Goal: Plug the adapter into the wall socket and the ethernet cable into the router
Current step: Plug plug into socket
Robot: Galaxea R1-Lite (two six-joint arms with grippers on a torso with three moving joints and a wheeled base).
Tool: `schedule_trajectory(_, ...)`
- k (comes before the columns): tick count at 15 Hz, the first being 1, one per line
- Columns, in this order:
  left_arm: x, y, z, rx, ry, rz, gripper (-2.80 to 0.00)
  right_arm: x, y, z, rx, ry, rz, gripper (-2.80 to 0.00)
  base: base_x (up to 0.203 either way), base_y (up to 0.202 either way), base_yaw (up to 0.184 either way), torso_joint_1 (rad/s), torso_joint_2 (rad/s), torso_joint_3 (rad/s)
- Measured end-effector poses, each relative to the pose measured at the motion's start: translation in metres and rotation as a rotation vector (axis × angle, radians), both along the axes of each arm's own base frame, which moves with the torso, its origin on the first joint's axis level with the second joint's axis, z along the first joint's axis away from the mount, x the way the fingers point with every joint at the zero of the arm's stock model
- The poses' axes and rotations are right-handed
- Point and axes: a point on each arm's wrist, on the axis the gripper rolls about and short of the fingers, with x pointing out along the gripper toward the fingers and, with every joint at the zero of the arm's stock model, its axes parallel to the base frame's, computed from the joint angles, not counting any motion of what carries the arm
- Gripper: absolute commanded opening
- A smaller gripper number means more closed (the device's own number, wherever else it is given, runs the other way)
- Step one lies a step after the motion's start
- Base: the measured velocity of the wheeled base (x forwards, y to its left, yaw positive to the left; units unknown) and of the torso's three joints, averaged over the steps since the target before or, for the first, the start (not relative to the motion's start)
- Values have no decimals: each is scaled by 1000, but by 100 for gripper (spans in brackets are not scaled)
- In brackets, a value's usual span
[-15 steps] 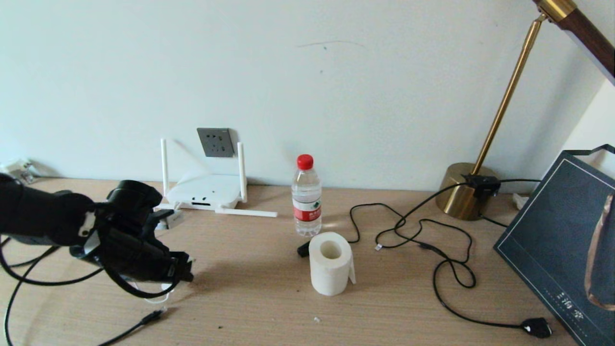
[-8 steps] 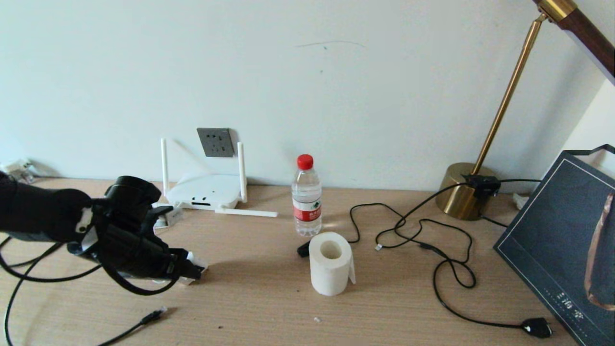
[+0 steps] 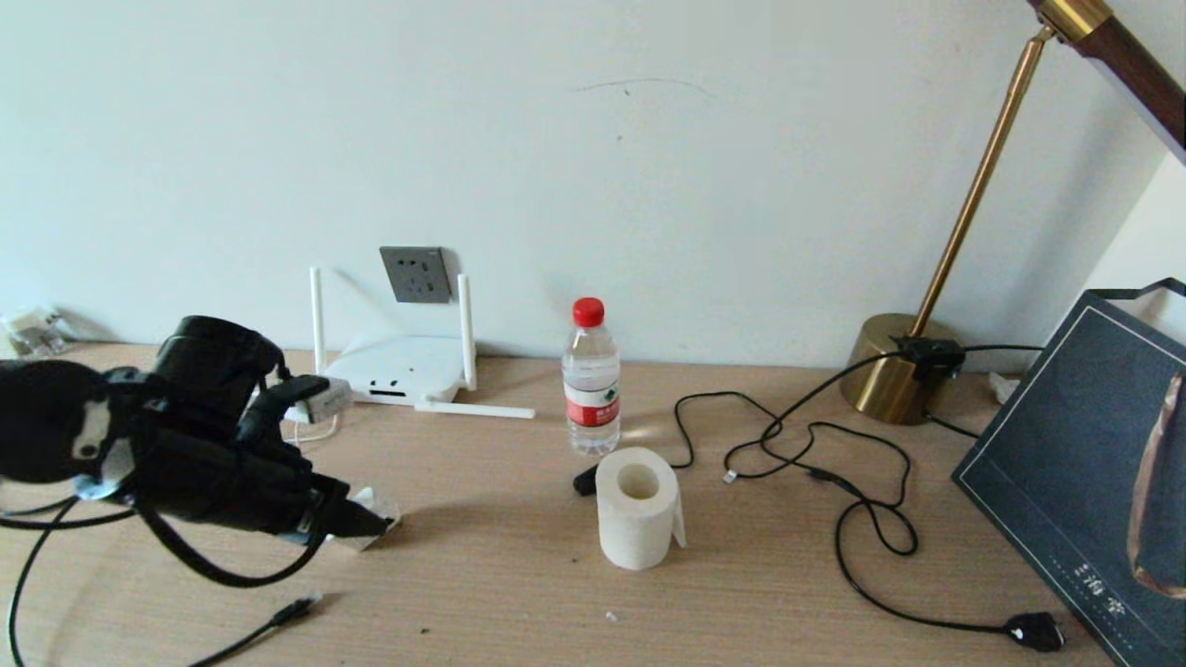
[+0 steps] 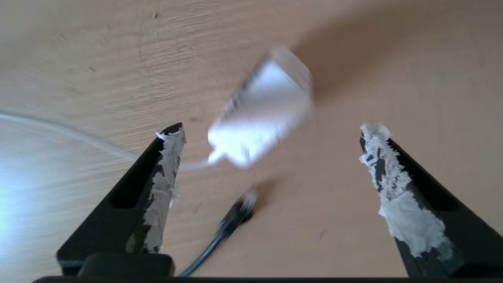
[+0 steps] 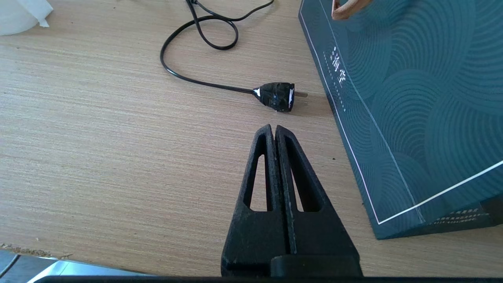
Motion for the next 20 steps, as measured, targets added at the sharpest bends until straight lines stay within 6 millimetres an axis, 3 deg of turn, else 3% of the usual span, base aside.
schedule_trajectory(5,-23,-2,12,2,-140,-380,0,0,0,0,0,0,0,-280,0,0,0,0,0,0)
schedule_trajectory(9,-27,9,7,65,-170,-515,0,0,0,0,-1,0,-1,-280,0,0,0,0,0,0)
schedule_trajectory(16,-6,36,-6,171,-193,-641,0,0,0,0,0,0,-1,-280,0,0,0,0,0,0)
schedule_trajectory(20,6,39,-17,158,-178,-664,0,0,0,0,0,0,0,-280,0,0,0,0,0,0)
